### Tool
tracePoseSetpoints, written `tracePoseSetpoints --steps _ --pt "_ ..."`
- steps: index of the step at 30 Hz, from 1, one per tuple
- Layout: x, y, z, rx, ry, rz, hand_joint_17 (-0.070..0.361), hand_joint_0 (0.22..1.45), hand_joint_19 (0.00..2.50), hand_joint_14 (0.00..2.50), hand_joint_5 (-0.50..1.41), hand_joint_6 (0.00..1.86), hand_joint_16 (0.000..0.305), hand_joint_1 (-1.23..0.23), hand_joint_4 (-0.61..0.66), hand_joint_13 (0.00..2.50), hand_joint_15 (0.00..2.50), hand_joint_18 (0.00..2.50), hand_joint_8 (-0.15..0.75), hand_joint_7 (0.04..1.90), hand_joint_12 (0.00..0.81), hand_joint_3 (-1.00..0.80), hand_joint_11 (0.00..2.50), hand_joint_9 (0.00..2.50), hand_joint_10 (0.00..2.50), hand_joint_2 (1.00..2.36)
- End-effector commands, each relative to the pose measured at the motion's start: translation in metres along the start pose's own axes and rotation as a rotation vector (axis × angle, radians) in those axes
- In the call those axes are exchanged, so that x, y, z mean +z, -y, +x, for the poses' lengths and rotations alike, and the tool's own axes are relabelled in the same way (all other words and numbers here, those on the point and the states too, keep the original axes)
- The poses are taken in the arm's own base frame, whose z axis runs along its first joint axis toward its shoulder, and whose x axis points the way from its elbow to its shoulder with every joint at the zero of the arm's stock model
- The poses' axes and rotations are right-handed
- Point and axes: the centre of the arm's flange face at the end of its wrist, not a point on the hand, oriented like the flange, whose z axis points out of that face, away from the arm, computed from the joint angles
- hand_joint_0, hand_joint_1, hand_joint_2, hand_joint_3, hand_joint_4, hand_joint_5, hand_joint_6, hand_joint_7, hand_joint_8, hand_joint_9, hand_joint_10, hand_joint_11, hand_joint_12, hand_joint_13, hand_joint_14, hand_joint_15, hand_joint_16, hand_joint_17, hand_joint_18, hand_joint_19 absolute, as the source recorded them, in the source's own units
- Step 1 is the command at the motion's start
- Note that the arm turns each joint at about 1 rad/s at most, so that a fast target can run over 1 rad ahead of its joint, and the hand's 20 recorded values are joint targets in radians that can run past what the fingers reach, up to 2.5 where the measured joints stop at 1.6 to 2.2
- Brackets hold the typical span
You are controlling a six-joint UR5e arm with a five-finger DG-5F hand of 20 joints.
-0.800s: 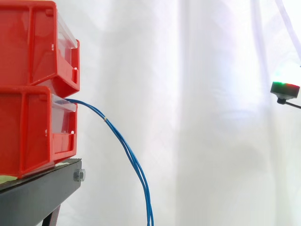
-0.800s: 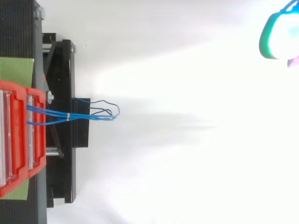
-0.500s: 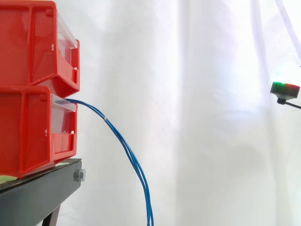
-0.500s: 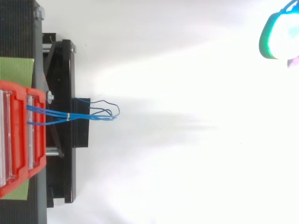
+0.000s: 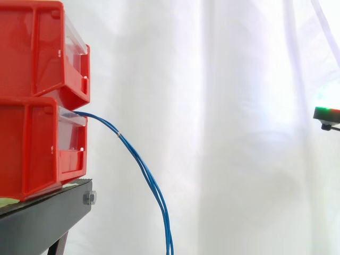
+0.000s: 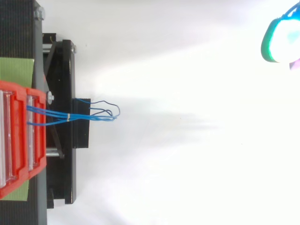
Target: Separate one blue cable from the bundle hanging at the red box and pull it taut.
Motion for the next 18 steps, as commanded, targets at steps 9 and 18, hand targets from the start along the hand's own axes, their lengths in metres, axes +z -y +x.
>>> tracePoseSetpoints --steps 9,18 --pt "0.033 0.026 0.01 -0.003 0.023 -0.038 0.11 0.62 0.6 0.01 -0.15 0.5 0.049 -0.58 0.34 0.79 0.4 0.74 0.371 0.9 0.379 -0.44 0.62 0.99 0.01 1.01" --pt "0.07 0.037 0.029 -0.006 0.018 -0.154 0.11 0.62 0.6 0.01 -0.15 0.5 0.049 -0.58 0.34 0.78 0.39 0.73 0.372 0.9 0.378 -0.44 0.62 0.99 0.01 1.0"
